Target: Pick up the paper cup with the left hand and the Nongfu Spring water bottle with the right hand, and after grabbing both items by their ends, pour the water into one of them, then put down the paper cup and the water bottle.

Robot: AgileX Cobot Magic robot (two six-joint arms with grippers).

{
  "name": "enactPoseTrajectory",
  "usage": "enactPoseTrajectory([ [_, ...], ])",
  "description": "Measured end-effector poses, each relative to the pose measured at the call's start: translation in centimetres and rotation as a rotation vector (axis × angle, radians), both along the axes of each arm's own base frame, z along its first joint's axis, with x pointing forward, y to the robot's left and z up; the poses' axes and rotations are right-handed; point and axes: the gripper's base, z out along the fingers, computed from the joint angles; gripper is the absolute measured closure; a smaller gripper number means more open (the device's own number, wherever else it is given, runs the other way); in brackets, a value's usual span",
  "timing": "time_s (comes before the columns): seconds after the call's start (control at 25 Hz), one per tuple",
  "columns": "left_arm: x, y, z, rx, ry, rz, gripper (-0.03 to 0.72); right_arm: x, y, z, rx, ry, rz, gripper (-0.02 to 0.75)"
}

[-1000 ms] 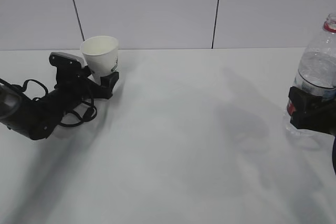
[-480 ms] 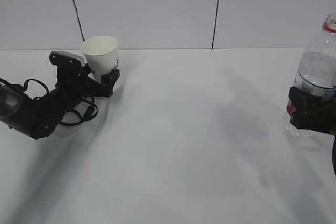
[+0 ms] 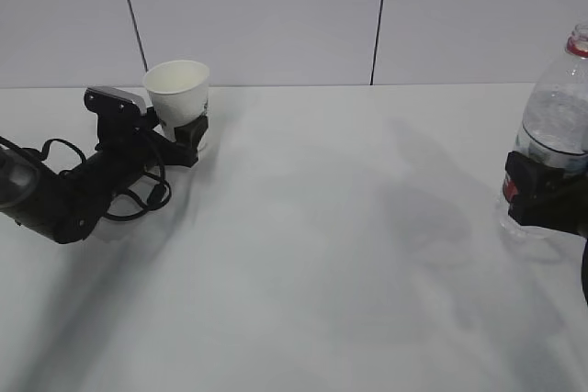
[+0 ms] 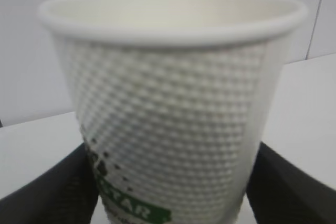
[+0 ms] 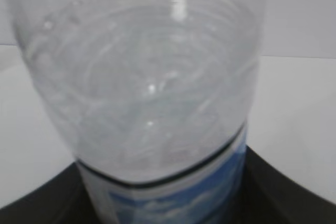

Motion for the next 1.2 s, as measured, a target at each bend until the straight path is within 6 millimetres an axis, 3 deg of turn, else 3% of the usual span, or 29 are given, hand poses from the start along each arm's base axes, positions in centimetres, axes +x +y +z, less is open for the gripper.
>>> enactPoseTrajectory([
  [0.6,-0.04,0.01,-0.2,0.001,0.004,0.0,0.154,0.0,-0.02,0.0,0.001,0.0,-0.002,0.287],
  [1.2,-0.04,0.01,-0.2,0.001,0.004,0.0,0.159,0.0,-0.02,0.0,0.001,0.0,-0.002,0.287],
])
